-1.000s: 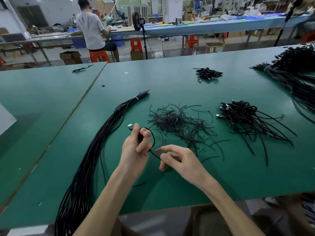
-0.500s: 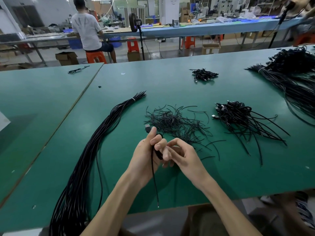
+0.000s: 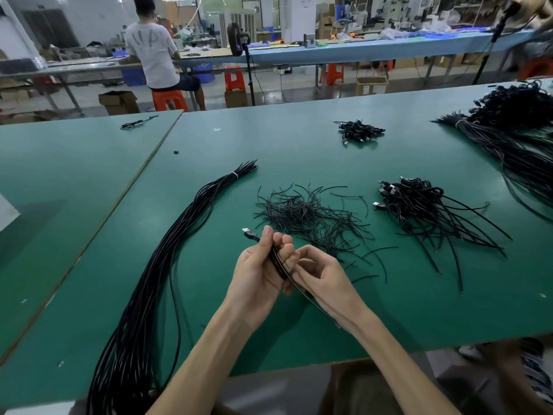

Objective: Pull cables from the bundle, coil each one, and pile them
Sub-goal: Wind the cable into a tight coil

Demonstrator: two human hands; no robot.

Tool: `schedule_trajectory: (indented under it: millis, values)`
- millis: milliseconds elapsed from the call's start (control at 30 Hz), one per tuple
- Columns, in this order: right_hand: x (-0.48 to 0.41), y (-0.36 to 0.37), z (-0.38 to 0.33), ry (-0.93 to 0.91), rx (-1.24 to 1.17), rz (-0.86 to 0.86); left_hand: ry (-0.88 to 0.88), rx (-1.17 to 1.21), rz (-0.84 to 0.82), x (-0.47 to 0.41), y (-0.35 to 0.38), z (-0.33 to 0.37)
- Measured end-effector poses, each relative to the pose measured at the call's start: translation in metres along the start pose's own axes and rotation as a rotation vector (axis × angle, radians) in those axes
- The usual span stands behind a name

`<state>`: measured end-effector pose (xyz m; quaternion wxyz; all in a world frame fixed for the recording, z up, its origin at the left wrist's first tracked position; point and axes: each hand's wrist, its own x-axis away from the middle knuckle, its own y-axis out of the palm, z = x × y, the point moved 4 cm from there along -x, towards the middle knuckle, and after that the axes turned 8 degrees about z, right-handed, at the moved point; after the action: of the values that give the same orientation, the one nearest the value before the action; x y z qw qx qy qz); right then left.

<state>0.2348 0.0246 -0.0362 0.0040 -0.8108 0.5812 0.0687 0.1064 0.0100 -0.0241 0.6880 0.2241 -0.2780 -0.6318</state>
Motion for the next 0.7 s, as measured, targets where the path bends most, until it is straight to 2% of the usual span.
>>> schedule_trajectory:
  millis: [100,300,500,700]
  values:
    - [-0.0003,0.0000,0.0005,-0.009,0.020,-0.005,-0.004,0.052,0.019,0.0011,0.0013,-0.0004]
    - [-0.0005,-0.0010,0.0023,-0.095,0.213,-0.024,0.012,-0.045,0.040,0.0037,0.0056,0.0040]
    - [0.0017,-0.0027,-0.0011,-0.030,0.152,-0.023,-0.025,-0.126,0.010,0.0034,0.0041,0.0058]
    - [0.0011,-0.0014,0.0004,-0.029,0.142,-0.040,-0.133,-0.109,-0.139,0.0057,0.0028,0.0018]
